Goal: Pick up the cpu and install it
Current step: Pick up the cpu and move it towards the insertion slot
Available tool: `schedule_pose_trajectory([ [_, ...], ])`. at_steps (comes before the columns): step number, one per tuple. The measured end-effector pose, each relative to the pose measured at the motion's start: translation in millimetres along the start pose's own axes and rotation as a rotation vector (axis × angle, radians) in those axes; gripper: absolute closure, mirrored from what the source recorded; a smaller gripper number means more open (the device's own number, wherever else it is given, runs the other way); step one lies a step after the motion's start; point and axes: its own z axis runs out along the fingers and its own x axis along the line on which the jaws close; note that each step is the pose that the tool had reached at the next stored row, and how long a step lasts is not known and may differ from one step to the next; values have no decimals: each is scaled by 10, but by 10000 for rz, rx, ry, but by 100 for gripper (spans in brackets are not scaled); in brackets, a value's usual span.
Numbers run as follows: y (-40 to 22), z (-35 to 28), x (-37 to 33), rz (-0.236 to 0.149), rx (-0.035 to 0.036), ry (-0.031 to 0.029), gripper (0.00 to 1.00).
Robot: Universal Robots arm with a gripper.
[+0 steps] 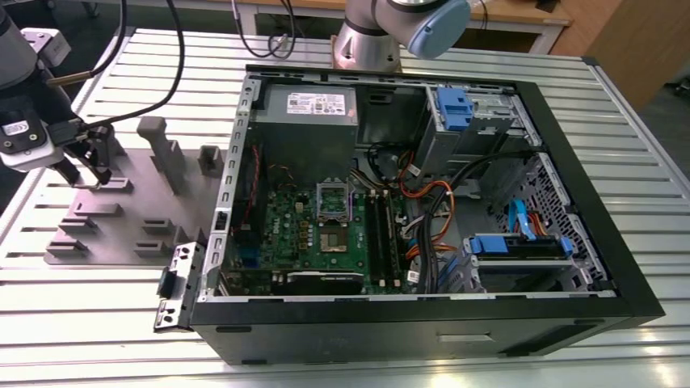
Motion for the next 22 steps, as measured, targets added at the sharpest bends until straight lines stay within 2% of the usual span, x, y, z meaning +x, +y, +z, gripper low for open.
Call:
schedule_pose_trajectory([
  [22,1,-38,-1,-1,1,1,53],
])
